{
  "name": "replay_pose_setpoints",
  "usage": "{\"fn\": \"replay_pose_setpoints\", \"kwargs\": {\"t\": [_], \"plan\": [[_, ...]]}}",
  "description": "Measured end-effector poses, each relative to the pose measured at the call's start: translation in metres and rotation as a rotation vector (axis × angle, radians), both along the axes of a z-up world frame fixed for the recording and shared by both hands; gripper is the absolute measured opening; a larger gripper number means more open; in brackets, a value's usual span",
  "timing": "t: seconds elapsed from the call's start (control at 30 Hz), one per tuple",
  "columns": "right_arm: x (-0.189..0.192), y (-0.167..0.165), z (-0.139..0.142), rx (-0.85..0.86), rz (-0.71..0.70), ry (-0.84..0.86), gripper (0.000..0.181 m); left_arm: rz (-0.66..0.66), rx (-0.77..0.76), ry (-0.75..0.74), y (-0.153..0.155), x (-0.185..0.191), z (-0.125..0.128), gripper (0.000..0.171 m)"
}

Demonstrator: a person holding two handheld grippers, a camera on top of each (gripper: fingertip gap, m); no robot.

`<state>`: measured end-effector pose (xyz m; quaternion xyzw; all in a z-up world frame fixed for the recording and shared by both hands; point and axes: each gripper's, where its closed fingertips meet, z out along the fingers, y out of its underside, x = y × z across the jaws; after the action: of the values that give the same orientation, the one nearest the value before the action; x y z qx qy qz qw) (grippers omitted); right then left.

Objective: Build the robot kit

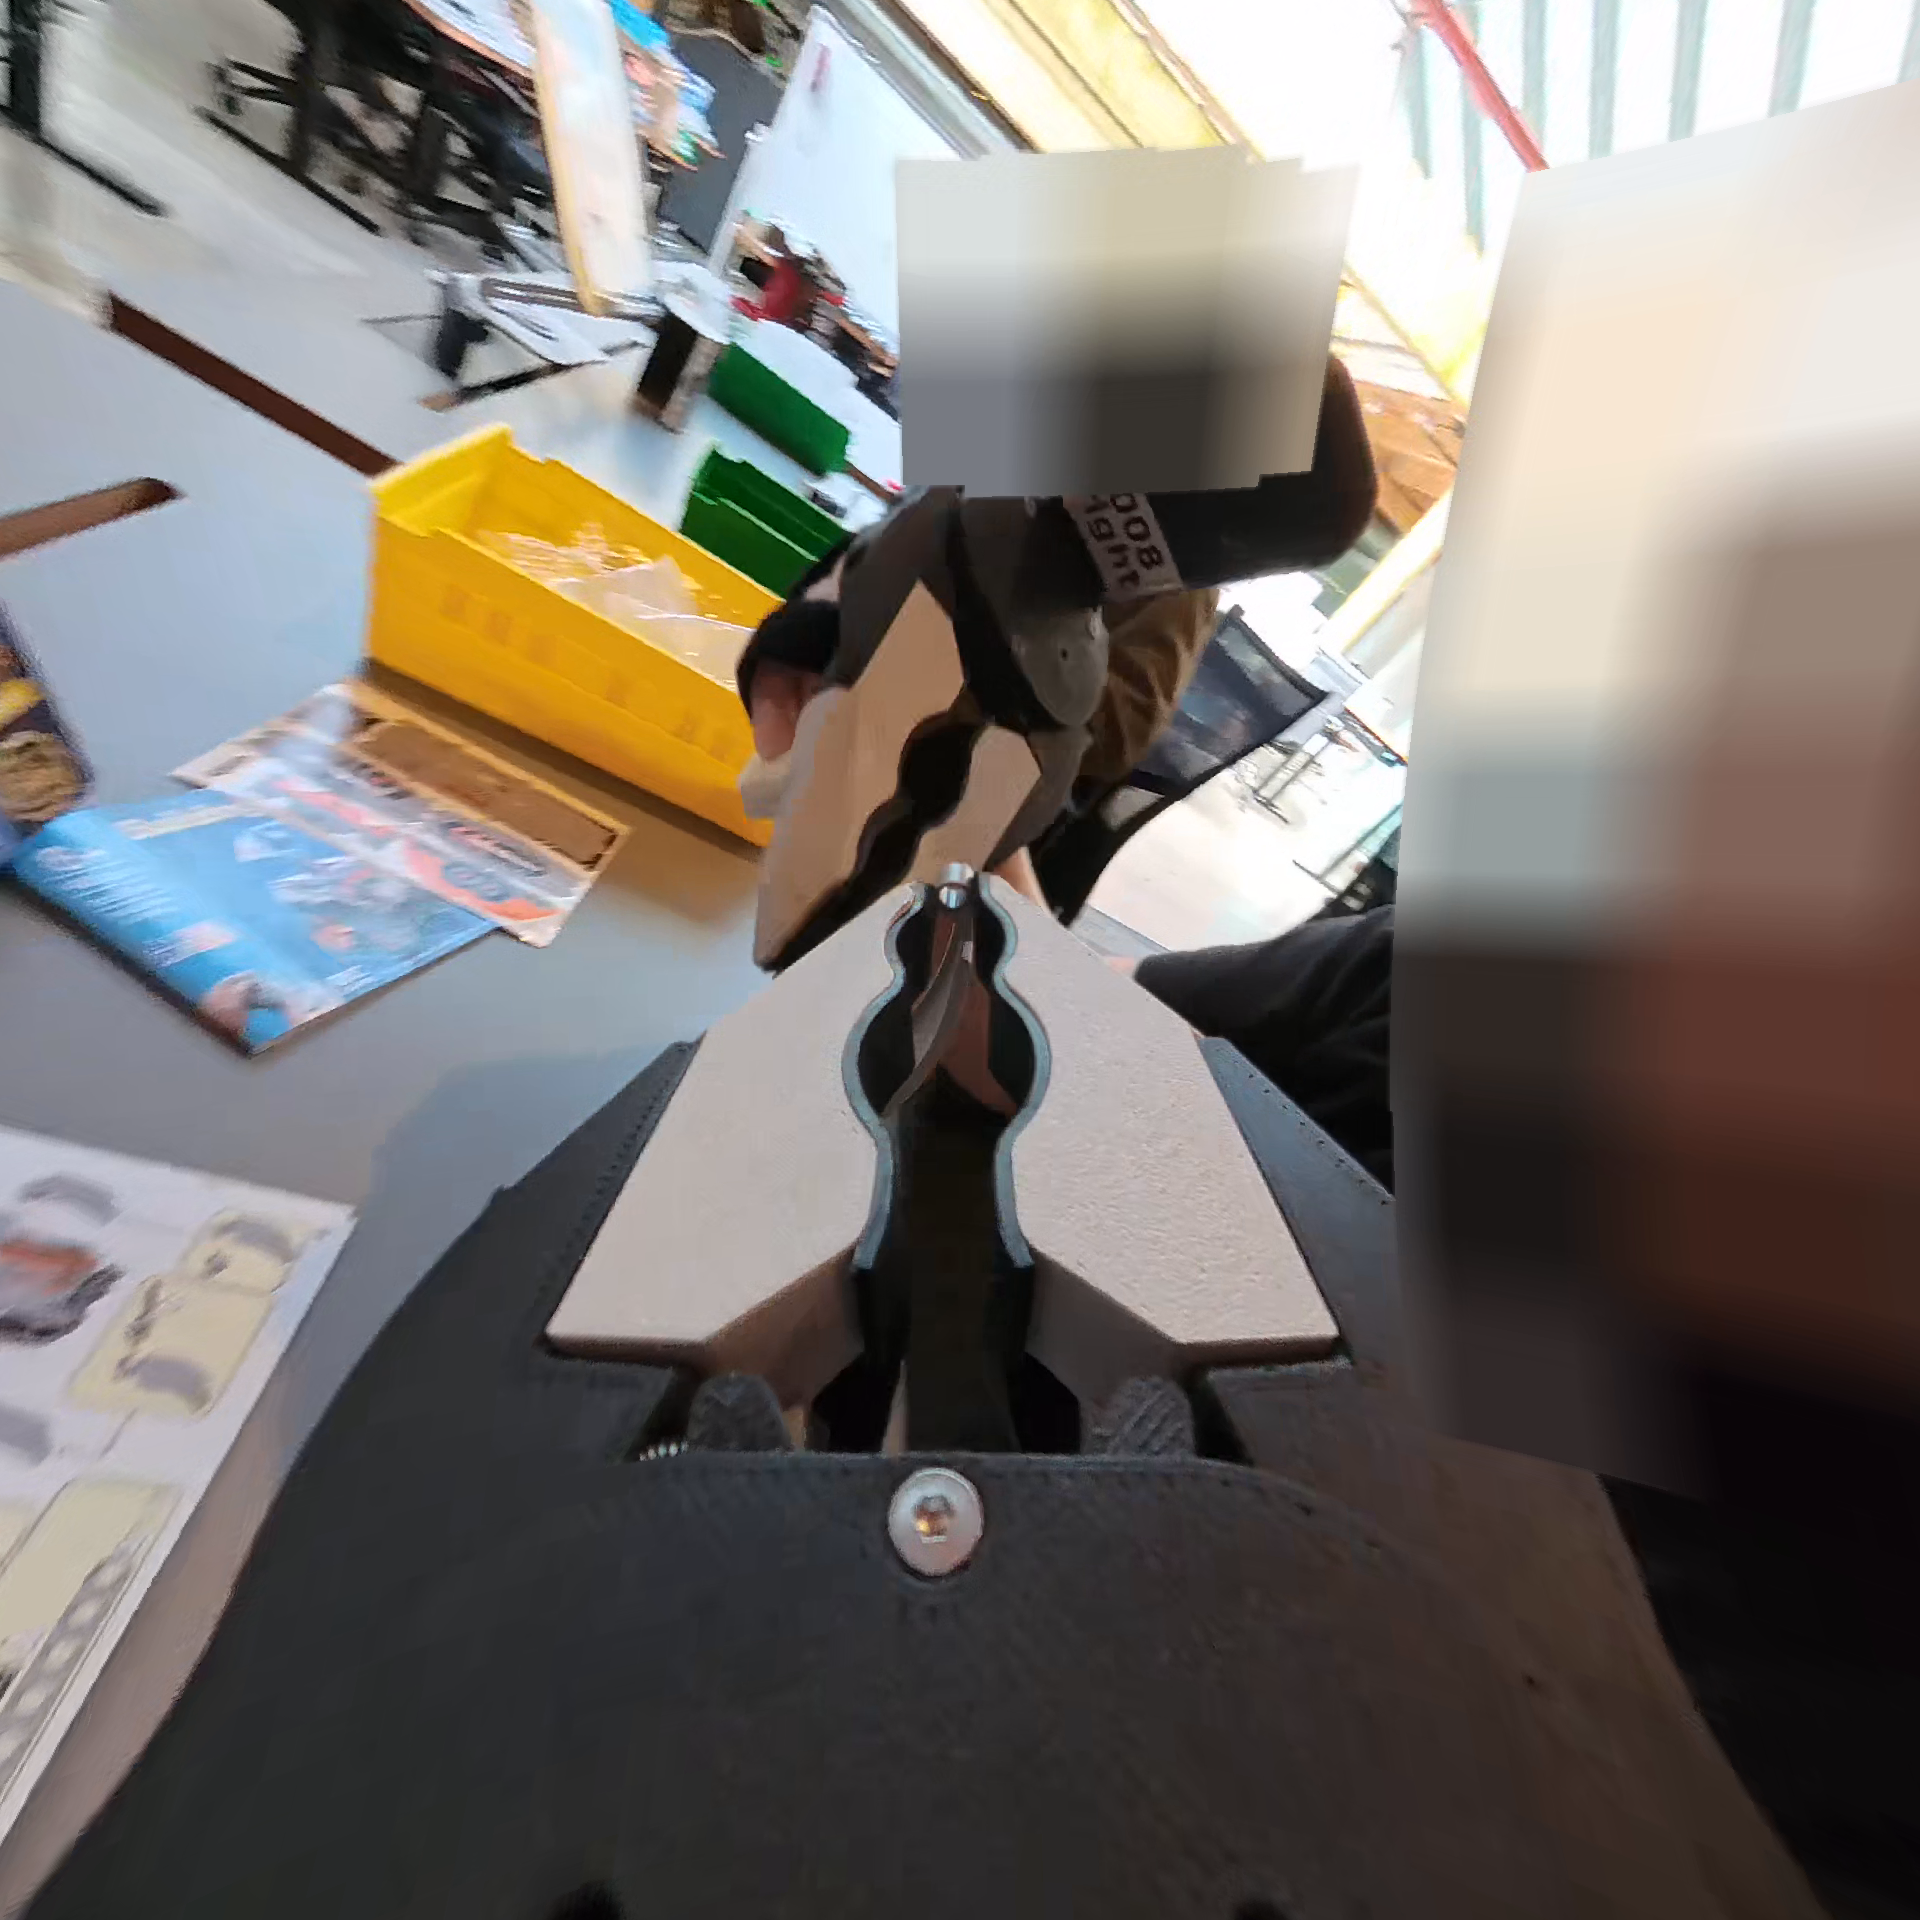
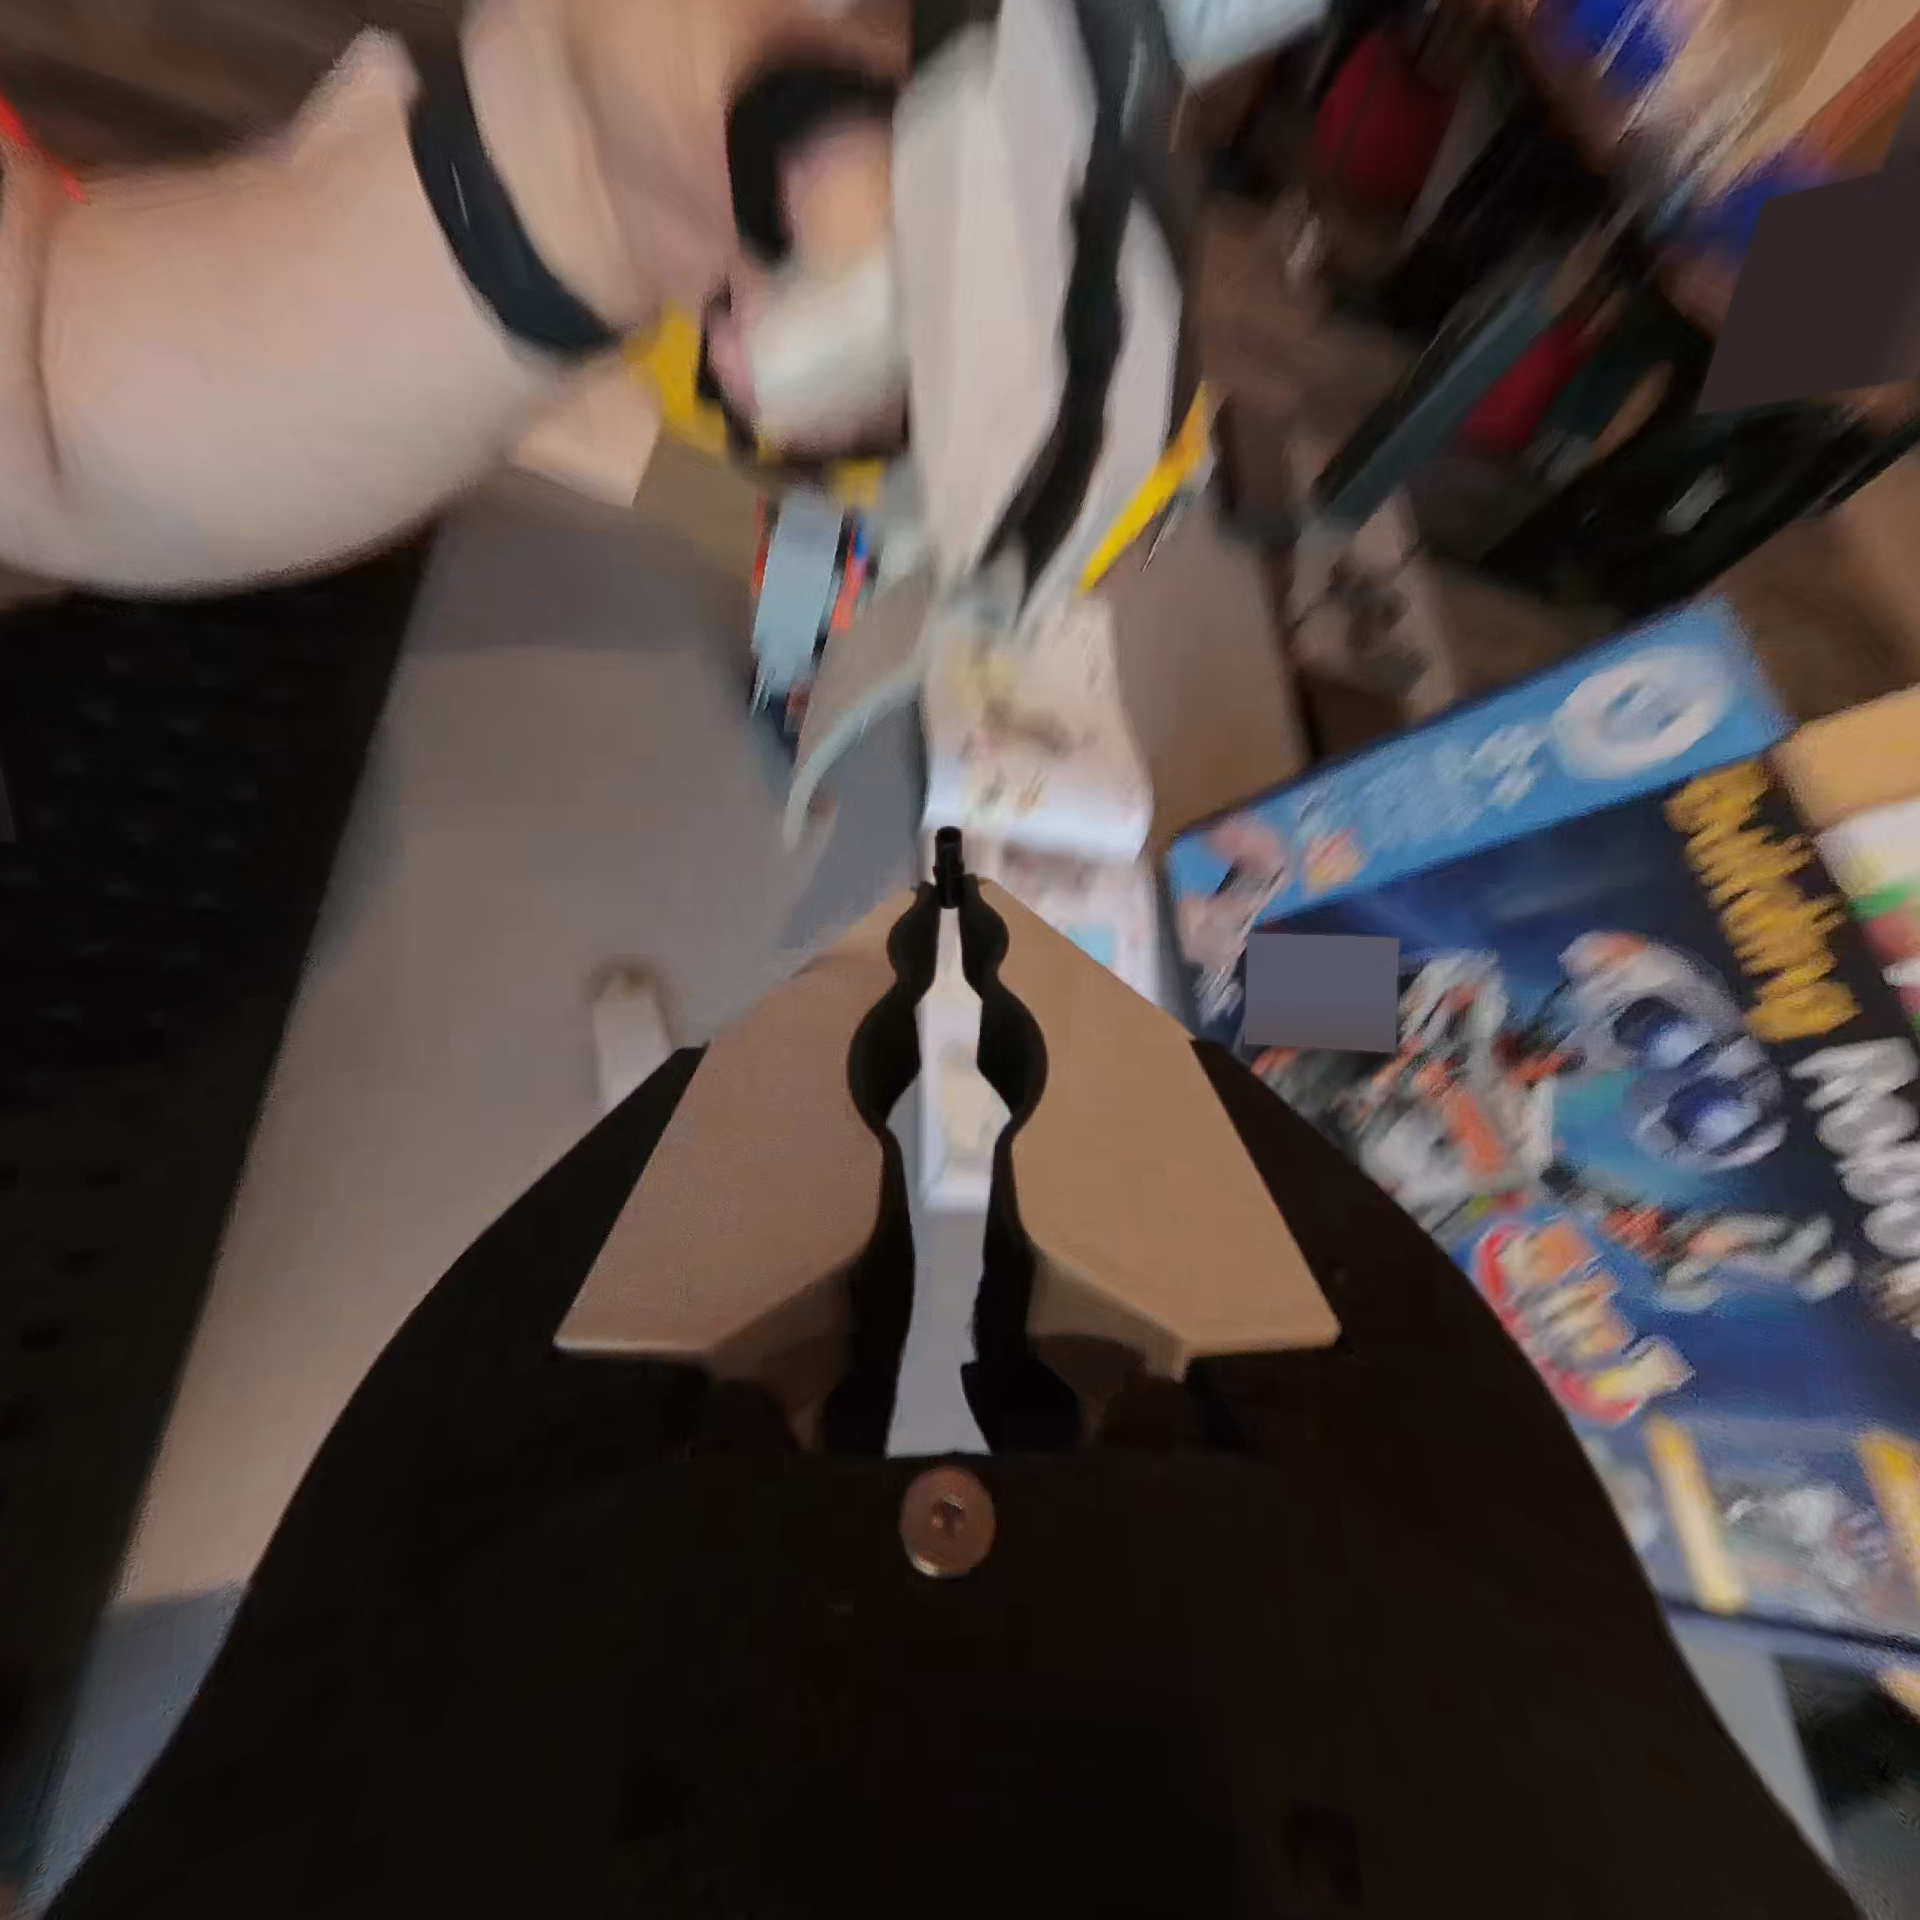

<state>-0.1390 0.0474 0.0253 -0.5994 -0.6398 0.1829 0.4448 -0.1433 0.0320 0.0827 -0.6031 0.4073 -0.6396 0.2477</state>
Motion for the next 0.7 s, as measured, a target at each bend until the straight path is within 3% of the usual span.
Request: {"fn": "replay_pose_setpoints", "kwargs": {"t": [0.13,0.27,0.33,0.53,0.7], "plan": [[0.049,0.001,-0.110,-0.329,-0.100,-0.469,0.002,0.106,0.026,0.040,0.012,-0.019,0.001,0.004],[0.083,-0.004,-0.177,-0.577,-0.204,-0.685,0.003,0.170,0.058,0.065,0.017,-0.034,0.003,0.004],[0.103,-0.011,-0.191,-0.607,-0.253,-0.797,0.003,0.185,0.063,0.060,0.017,-0.040,0.006,0.004],[0.133,-0.031,-0.198,-0.674,-0.370,-0.958,0.003,0.209,0.075,0.032,0.017,-0.054,0.015,0.004],[0.142,-0.042,-0.204,-0.666,-0.413,-1.024,0.003,0.211,0.088,-0.001,0.013,-0.061,0.023,0.004]]}}
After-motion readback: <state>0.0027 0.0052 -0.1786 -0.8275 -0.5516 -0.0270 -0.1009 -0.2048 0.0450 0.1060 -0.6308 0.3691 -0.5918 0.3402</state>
